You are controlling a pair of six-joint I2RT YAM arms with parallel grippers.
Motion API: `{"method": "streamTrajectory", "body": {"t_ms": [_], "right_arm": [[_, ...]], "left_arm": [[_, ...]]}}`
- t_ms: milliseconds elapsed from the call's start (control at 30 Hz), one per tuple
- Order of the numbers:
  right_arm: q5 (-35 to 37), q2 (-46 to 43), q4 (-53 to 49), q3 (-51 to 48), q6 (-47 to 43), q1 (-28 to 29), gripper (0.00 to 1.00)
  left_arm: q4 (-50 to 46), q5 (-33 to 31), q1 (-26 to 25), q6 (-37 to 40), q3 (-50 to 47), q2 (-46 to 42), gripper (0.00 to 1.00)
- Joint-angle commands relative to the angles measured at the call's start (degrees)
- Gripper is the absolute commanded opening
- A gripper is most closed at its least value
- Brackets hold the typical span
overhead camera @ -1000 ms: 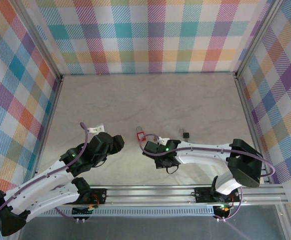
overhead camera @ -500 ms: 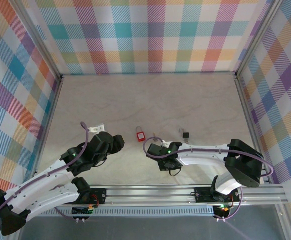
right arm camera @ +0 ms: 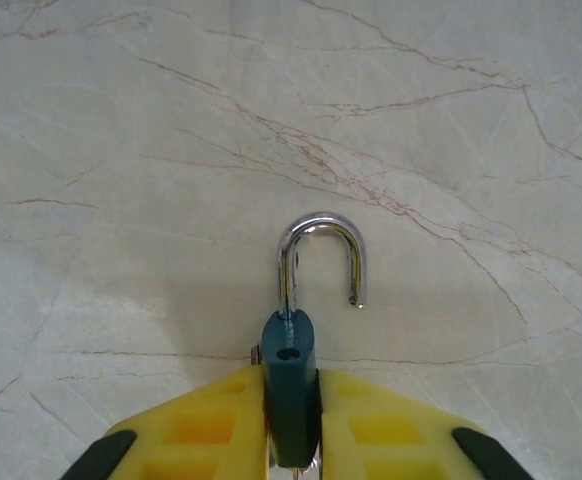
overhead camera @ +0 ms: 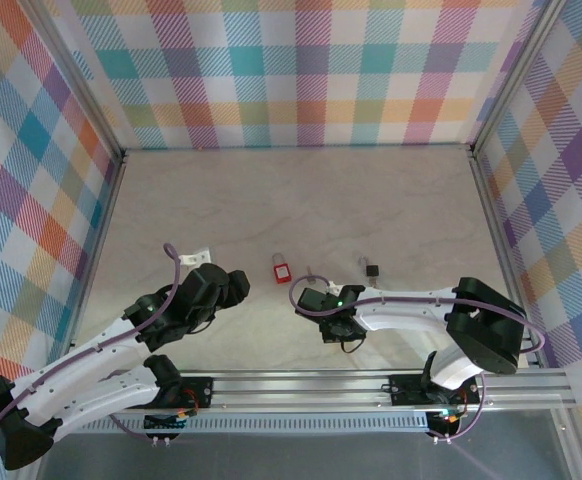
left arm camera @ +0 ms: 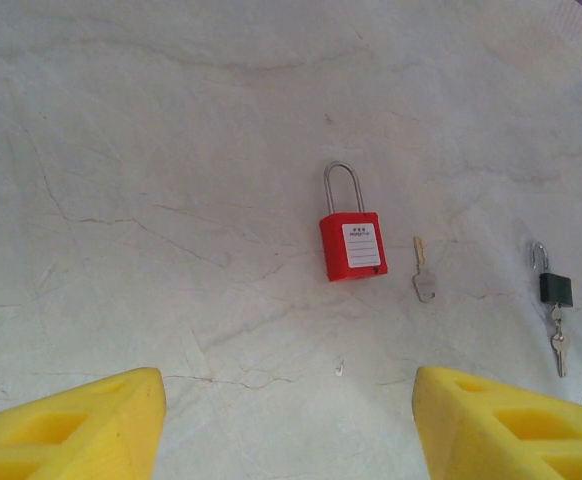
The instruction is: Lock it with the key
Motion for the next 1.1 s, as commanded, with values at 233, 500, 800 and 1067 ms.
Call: {"method": "streamTrajectory", "body": {"t_ms": [233,500,800,1067], "right_arm": [[-0.03,-1.98,0.65,0.71,-6.24,-0.63,0.0],[-9.28,-19.86,12.76,-1.39,-26.3,-0.63,0.0],[-26.45,-43.58,29.78,-14.55,-36.44,-2.2,0.0],[-31.57,-54.58,37.31,-20.61,-40.67,-3.43,0.0]], "left_arm": [[1.99,1.24,-0.63,1.59,0.65,0.28,0.68],[15.32,7.04,-0.55,4.01,-3.62,-3.48,0.72],[35.32,15.3,-0.1,7.48,-9.15,-9.35,0.73],[45.43,27.08,0.1,6.94,-7.68,-2.58,0.56]]}}
